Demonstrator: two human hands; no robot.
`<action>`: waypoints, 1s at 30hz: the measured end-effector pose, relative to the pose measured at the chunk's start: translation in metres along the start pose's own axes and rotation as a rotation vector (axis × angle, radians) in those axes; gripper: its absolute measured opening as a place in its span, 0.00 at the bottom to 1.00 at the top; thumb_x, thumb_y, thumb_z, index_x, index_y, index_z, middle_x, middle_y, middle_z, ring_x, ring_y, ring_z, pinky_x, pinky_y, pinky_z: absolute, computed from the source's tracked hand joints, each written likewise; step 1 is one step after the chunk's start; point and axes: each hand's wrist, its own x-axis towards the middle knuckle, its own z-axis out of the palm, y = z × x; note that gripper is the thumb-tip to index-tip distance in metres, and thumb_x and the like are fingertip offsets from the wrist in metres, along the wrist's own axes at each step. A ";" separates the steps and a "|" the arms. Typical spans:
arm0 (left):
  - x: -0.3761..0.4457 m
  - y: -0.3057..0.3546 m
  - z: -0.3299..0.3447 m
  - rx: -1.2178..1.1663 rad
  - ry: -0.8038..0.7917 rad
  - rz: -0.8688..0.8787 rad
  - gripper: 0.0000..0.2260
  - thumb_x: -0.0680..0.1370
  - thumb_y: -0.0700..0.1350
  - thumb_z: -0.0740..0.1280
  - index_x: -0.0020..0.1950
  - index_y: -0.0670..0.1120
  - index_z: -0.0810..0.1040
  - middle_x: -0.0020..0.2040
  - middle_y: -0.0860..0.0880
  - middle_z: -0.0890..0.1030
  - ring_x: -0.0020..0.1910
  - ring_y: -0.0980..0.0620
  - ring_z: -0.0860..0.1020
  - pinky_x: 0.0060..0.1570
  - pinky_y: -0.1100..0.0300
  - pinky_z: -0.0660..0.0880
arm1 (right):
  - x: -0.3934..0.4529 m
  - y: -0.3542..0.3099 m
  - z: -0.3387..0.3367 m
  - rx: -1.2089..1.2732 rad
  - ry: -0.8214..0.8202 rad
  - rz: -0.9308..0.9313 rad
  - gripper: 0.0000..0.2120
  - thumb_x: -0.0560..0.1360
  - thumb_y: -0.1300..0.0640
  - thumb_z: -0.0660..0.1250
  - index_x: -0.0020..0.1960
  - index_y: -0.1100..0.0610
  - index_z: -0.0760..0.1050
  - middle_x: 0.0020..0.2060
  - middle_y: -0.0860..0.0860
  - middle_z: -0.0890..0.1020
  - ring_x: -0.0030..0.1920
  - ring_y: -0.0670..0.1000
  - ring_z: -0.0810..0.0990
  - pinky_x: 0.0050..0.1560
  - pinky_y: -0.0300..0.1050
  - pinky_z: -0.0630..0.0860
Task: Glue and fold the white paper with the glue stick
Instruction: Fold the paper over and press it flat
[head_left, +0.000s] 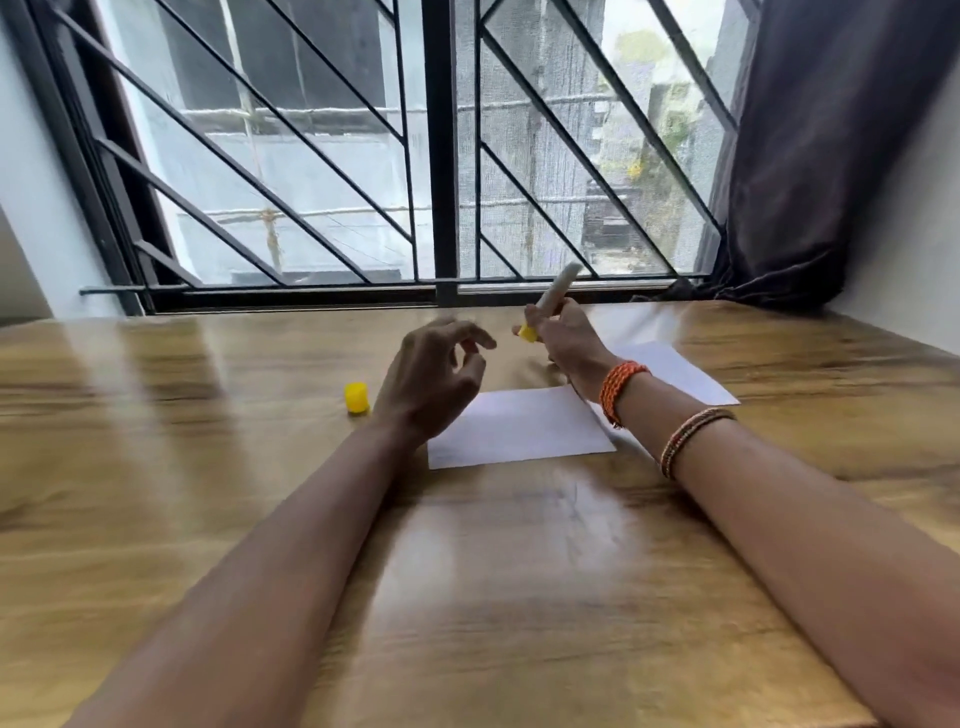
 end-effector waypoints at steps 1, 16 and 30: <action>-0.001 -0.001 0.000 0.009 -0.006 0.001 0.13 0.69 0.41 0.59 0.45 0.48 0.83 0.39 0.53 0.78 0.33 0.56 0.72 0.38 0.65 0.68 | 0.000 0.003 -0.001 -0.046 -0.009 -0.012 0.09 0.79 0.59 0.63 0.57 0.62 0.70 0.54 0.56 0.79 0.53 0.53 0.79 0.46 0.41 0.74; -0.007 0.003 -0.004 0.088 -0.113 -0.013 0.13 0.72 0.42 0.61 0.52 0.50 0.80 0.42 0.53 0.79 0.38 0.50 0.76 0.46 0.53 0.76 | -0.010 0.009 -0.009 -0.584 0.111 -0.230 0.09 0.70 0.52 0.72 0.46 0.57 0.80 0.43 0.51 0.82 0.47 0.51 0.78 0.46 0.43 0.60; -0.012 0.028 0.005 0.067 -0.243 0.095 0.17 0.74 0.47 0.56 0.61 0.52 0.74 0.36 0.57 0.76 0.38 0.50 0.76 0.43 0.53 0.76 | -0.022 0.001 -0.030 -0.960 0.338 -0.245 0.26 0.67 0.56 0.66 0.62 0.61 0.63 0.57 0.58 0.76 0.61 0.59 0.73 0.64 0.57 0.59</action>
